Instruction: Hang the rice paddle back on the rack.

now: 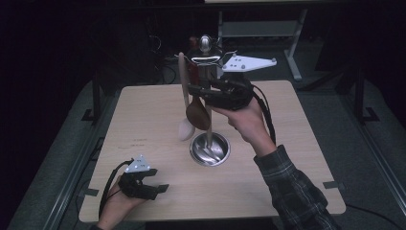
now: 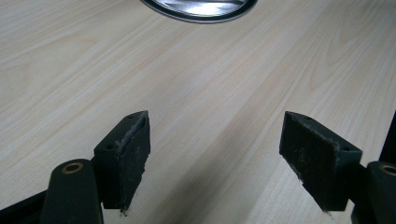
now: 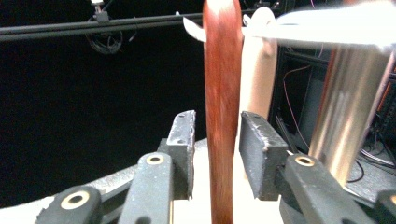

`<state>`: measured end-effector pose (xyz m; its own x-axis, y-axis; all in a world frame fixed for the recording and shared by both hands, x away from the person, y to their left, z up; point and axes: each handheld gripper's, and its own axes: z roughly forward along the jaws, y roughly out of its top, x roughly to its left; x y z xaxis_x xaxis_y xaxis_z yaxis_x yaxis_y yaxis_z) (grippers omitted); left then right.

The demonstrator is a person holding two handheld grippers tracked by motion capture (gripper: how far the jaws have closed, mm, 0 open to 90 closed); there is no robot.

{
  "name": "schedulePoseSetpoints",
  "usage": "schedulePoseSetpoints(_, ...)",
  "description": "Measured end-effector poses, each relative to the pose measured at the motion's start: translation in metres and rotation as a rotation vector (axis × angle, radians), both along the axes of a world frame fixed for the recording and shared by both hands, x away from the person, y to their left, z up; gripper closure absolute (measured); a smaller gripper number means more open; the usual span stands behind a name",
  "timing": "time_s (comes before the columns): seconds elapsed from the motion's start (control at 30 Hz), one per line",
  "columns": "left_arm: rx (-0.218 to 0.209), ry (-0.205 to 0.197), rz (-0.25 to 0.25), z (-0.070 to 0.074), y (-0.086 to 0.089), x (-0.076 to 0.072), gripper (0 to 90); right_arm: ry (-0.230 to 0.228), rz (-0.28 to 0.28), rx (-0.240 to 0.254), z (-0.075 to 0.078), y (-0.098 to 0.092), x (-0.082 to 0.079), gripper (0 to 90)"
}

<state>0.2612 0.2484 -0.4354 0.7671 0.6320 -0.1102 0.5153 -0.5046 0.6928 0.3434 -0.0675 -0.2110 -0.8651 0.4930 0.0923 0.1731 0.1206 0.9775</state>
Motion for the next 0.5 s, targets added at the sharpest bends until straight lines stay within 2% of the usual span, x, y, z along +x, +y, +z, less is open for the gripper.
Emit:
schedulePoseSetpoints(0.17, 0.006, 0.001, -0.005, -0.001, 0.0, 0.0, 24.4, 0.002, -0.005, -0.017, -0.014, -0.009, -0.002, 52.8)
schedulePoseSetpoints(0.27, 0.003, -0.003, -0.005, -0.001, -0.001, 0.0, 24.4, 0.009, -0.022, -0.043, -0.026, -0.017, -0.006, 45.4)
schedulePoseSetpoints(0.5, -0.003, 0.009, -0.007, -0.002, -0.002, 0.0, 24.3, 0.027, -0.042, -0.09, -0.057, -0.037, -0.014, 38.1)
